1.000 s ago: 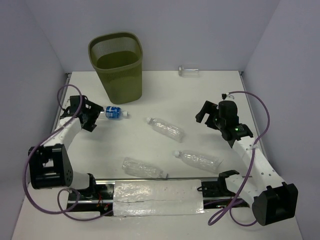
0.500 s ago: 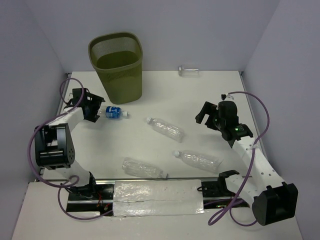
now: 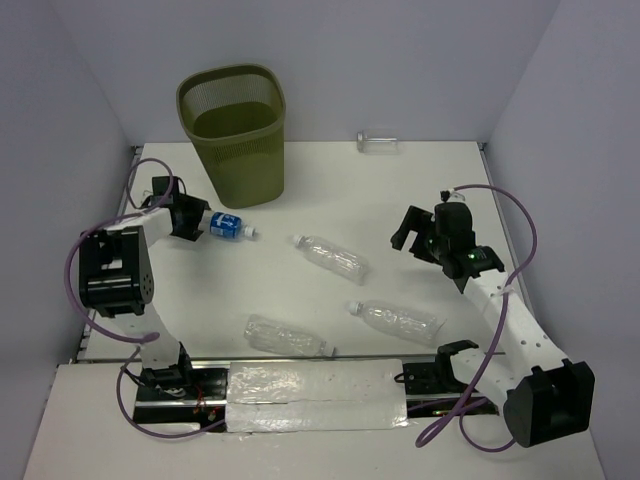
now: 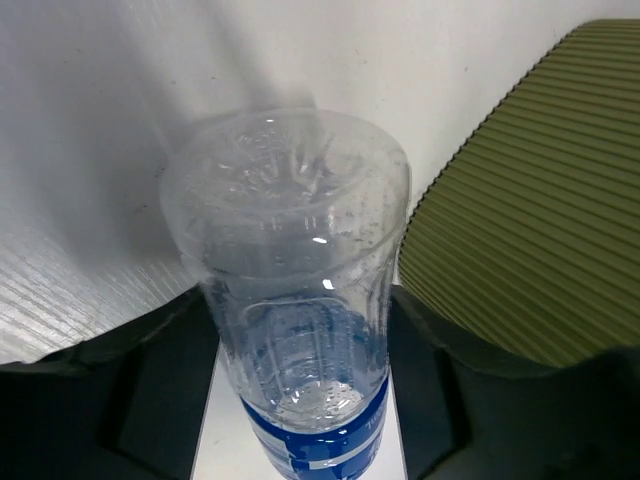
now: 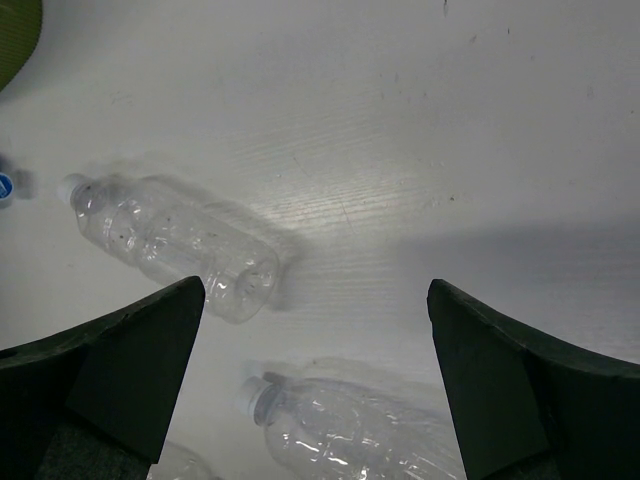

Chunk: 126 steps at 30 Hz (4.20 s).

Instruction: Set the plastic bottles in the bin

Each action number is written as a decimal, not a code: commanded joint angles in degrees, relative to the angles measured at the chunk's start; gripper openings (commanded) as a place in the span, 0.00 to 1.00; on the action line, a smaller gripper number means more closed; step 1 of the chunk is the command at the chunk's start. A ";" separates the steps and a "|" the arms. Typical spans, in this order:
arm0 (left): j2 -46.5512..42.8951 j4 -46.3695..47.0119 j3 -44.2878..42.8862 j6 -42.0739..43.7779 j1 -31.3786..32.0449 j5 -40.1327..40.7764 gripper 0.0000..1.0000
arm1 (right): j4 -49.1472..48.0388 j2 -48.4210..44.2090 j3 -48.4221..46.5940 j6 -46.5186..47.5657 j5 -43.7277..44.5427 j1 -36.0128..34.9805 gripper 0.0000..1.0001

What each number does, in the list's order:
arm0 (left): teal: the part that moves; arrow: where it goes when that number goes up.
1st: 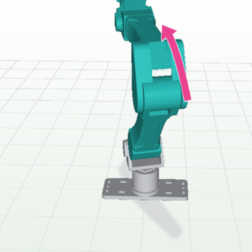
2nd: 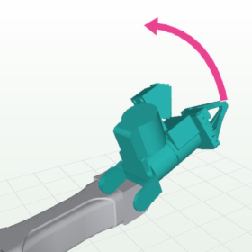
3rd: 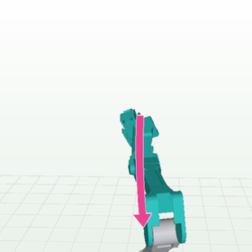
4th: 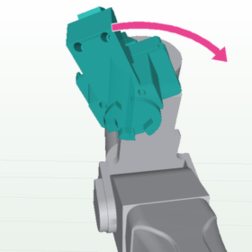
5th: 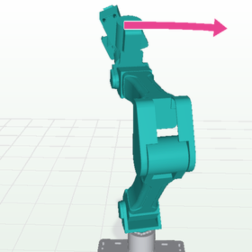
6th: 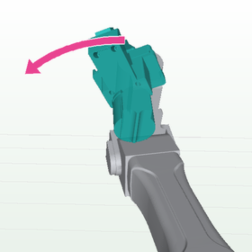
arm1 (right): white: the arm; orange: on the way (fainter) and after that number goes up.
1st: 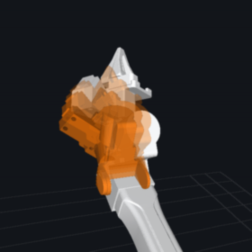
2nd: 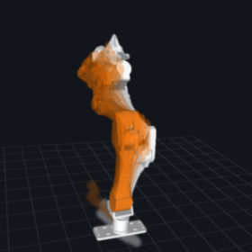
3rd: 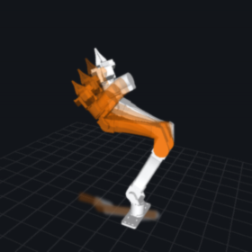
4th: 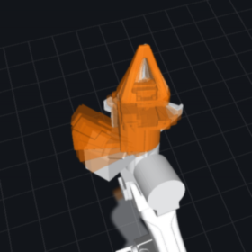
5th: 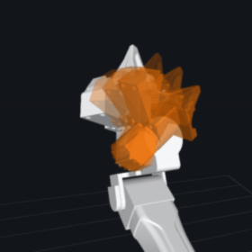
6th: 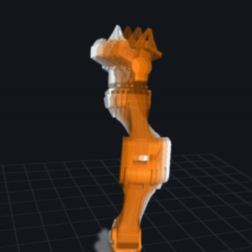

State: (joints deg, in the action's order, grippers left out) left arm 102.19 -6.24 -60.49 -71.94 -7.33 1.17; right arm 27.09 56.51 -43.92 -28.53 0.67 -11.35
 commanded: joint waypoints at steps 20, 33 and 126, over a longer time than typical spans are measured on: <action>-31.12 -17.14 -37.13 38.98 1.00 -7.16 0.58 | 2.53 -4.74 -5.82 -1.61 -3.56 0.19 1.00; 5.63 -19.25 -80.92 38.90 6.89 -3.28 0.62 | 3.76 -6.85 -7.49 -2.93 -1.46 0.19 1.00; -37.59 -19.97 -7.63 18.00 9.43 -20.93 1.00 | 0.24 22.68 -29.47 11.05 3.90 -43.40 0.64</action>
State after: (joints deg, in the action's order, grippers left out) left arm 65.95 -34.41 -70.04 -48.88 1.10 -11.49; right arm 27.53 78.78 -71.88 -13.21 4.40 -55.61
